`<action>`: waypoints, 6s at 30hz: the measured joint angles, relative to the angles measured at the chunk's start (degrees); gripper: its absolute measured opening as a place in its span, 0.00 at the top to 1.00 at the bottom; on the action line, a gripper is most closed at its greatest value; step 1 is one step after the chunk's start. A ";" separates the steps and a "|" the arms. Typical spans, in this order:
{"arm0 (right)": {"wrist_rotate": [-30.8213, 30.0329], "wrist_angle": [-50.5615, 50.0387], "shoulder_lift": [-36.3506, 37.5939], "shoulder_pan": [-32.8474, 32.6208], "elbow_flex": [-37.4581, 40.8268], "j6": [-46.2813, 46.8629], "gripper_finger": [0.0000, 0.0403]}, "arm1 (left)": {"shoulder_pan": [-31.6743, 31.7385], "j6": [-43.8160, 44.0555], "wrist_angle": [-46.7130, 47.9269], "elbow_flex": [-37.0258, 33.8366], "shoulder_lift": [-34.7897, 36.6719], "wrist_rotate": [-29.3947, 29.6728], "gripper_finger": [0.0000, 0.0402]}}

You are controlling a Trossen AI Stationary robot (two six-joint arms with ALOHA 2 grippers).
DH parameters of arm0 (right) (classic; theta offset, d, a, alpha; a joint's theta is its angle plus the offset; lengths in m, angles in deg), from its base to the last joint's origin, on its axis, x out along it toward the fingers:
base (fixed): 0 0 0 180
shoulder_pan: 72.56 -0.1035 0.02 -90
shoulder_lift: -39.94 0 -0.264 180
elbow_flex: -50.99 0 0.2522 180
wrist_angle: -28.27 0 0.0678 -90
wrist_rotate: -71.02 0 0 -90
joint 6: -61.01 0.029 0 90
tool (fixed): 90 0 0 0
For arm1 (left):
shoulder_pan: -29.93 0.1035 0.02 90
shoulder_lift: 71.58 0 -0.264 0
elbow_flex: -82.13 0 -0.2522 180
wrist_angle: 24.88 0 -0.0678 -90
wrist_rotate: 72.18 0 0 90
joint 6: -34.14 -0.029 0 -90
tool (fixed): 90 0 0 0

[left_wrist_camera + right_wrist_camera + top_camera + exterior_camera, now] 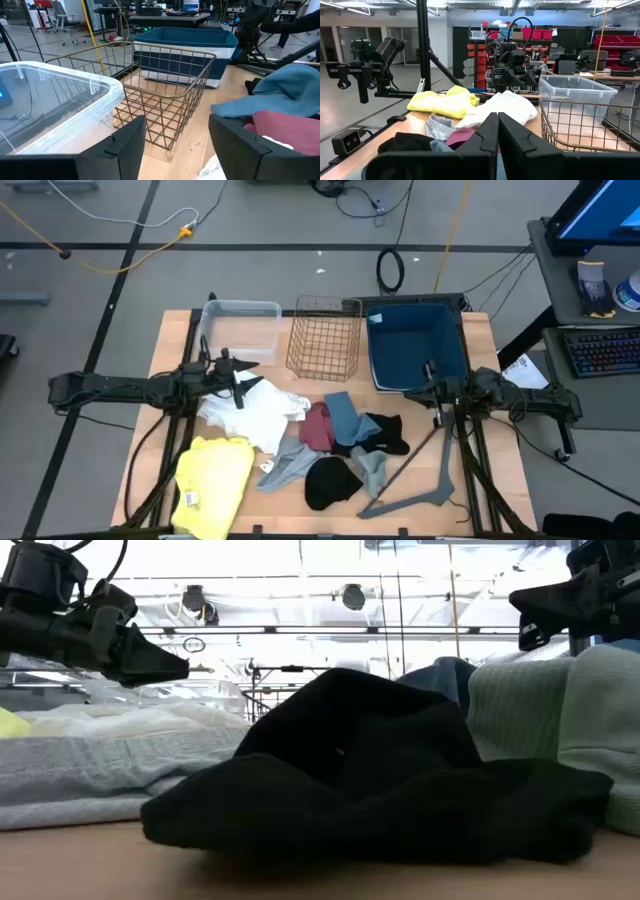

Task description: Pick & Place Cloths

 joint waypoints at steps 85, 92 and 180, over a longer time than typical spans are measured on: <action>-0.02 0.00 -0.02 0.00 0.00 0.00 0.99 | 0.00 -0.02 0.00 -0.02 -0.02 0.02 0.44; -0.02 0.02 -0.02 0.02 0.00 -0.02 0.99 | 0.00 -0.01 -0.01 0.00 -0.01 0.00 0.44; -15.45 -10.81 -65.52 -22.07 -32.74 -11.88 0.54 | -0.11 8.52 0.00 0.00 -0.02 -2.97 0.44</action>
